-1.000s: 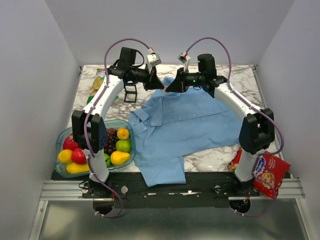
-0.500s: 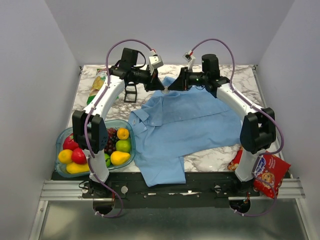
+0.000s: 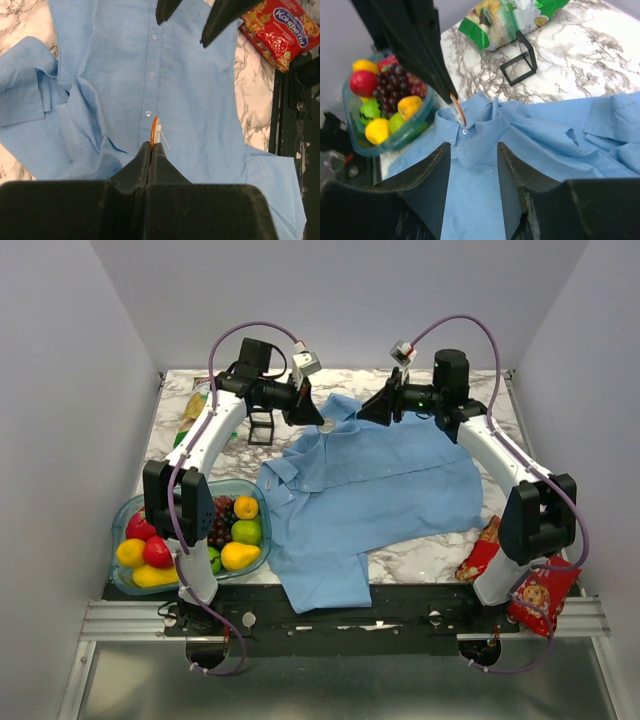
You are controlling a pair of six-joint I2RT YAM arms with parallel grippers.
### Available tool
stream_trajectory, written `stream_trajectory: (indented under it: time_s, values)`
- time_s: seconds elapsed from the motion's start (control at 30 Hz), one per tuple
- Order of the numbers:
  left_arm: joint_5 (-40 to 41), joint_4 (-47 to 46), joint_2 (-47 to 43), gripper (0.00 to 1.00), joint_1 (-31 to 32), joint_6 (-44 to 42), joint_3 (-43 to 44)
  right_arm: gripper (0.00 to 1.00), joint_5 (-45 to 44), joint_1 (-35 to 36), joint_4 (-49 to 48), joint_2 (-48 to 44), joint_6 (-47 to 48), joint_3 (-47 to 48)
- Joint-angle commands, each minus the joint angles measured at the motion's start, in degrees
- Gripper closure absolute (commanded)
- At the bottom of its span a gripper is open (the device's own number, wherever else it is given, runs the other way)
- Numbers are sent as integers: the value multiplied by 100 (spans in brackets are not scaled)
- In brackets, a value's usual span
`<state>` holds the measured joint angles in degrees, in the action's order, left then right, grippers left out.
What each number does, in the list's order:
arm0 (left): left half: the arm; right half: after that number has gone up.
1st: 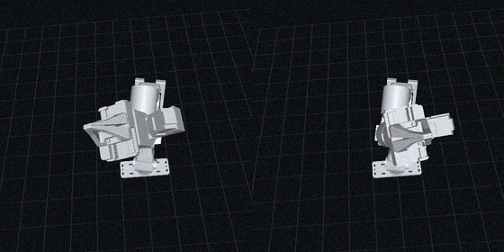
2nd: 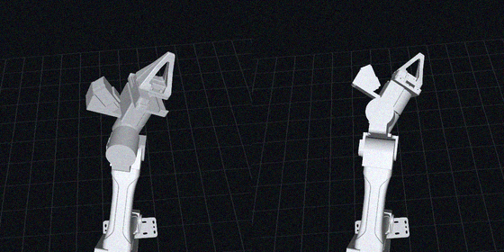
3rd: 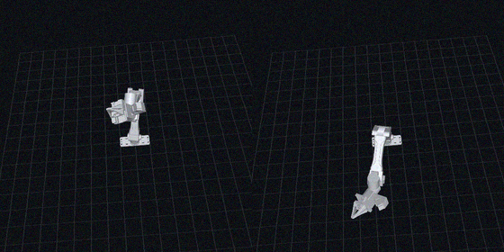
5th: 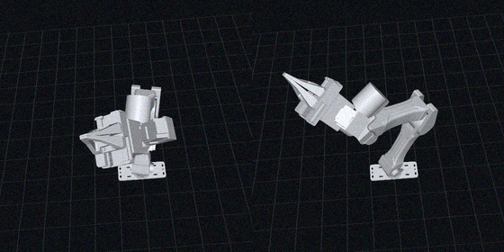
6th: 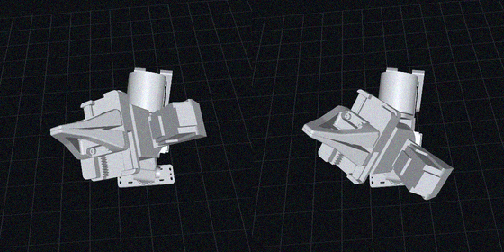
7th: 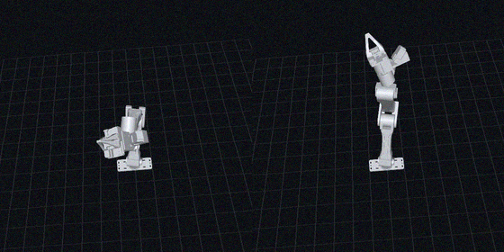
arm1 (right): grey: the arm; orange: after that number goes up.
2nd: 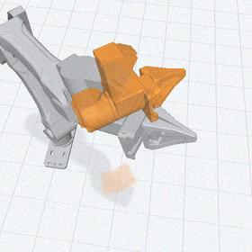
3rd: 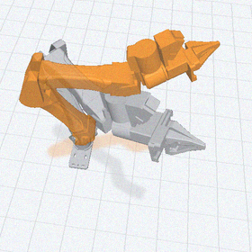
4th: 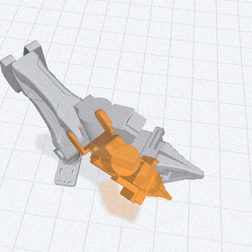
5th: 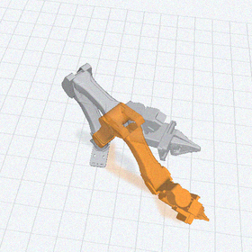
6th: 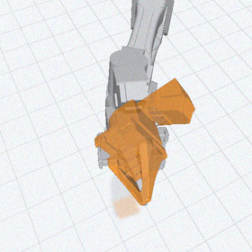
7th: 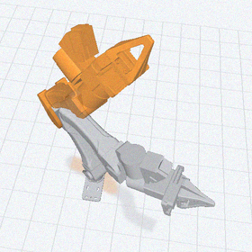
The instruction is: Remove the brooch from the garment
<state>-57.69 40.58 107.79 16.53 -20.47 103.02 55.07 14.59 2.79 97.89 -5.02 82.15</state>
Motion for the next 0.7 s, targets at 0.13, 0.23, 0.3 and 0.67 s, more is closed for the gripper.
stream_trajectory:
  time_s: [0.13,0.23,0.3,0.67]
  values:
    - [-998,-717,-12,100,-115,1334,157,48,470,97,187,-297,2154,-235]
    - [-1104,-989,-12,100,-115,1616,52,53,610,106,91,-104,1787,11]
    - [-1095,-1148,-12,100,-115,1791,-36,54,785,167,-58,-68,1645,29]
    - [-1130,-2590,-47,100,-72,3163,-335,56,699,290,-1561,90,-701,-340]
